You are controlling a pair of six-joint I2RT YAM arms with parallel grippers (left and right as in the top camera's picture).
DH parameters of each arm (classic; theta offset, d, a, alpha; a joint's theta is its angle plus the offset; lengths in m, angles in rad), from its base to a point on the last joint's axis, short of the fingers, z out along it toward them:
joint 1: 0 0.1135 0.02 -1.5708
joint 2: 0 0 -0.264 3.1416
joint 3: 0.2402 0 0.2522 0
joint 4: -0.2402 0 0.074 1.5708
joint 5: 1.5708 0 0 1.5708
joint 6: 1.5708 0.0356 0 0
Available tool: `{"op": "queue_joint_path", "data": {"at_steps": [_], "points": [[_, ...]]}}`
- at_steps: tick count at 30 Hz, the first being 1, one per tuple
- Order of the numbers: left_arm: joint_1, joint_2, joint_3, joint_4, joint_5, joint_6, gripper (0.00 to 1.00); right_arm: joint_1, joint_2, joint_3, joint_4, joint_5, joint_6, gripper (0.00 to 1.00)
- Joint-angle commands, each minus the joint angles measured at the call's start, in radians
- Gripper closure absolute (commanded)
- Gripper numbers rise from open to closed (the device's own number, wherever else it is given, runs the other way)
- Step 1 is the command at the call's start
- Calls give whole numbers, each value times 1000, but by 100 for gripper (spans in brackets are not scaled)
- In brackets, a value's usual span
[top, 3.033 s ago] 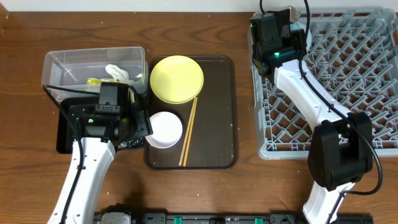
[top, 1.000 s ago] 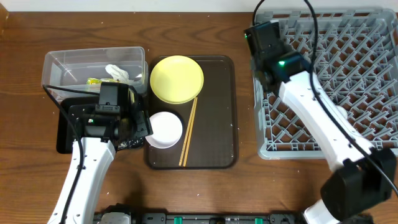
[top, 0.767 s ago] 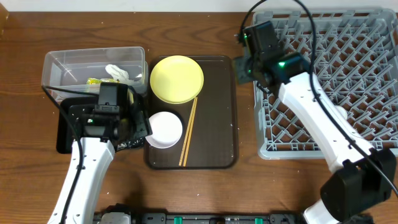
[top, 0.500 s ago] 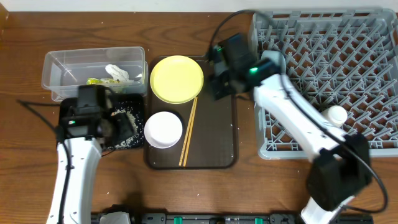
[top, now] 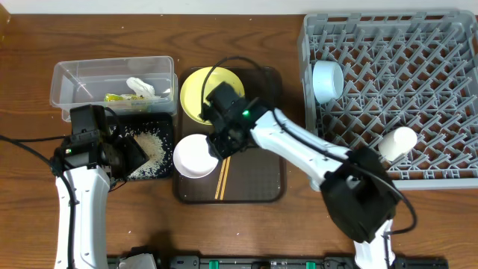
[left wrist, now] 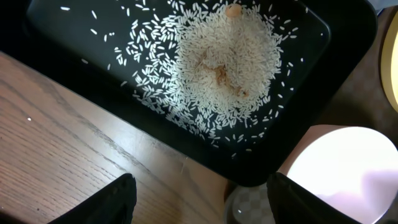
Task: Sort waste into correct bins and load items into the dishwasher rack
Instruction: 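Move right gripper to the white bowl on the brown tray and grasp it, then carry the white bowl into the back of the rack and release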
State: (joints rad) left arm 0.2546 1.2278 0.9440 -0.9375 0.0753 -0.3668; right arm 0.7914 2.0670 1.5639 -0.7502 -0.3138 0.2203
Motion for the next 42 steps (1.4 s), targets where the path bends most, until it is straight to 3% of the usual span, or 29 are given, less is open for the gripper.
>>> {"op": "queue_joint_path", "data": {"at_steps": [1,2,7,9,15,22,32,36,42], "points": [[4,1,6,-5,-5,-6,30,21,43,3,3,56,63,79],[4,1,6,-5,-5,-6,30,21,47,3,6,56,73,84],[4,1,6,-5,-5,-6,30,19,46,3,45,78,79,88],[4,1,6,-5,-5,-6,30,19,46,3,51,78,79,99],[4,1,6,-5,-5,-6,30,-5,11,6,51,82,78,99],[4,1,6,-5,-5,-6,30,-112,-168,7,50,177,16,99],[4,1,6,-3,-5,-6,30,-353,-355,7,106,696,-136,99],[4,1,6,0,-5,-6,30,-463,-351,7,221,926,-232,99],[4,1,6,0,-5,-6,30,-586,-326,7,443,1075,-362,99]]}}
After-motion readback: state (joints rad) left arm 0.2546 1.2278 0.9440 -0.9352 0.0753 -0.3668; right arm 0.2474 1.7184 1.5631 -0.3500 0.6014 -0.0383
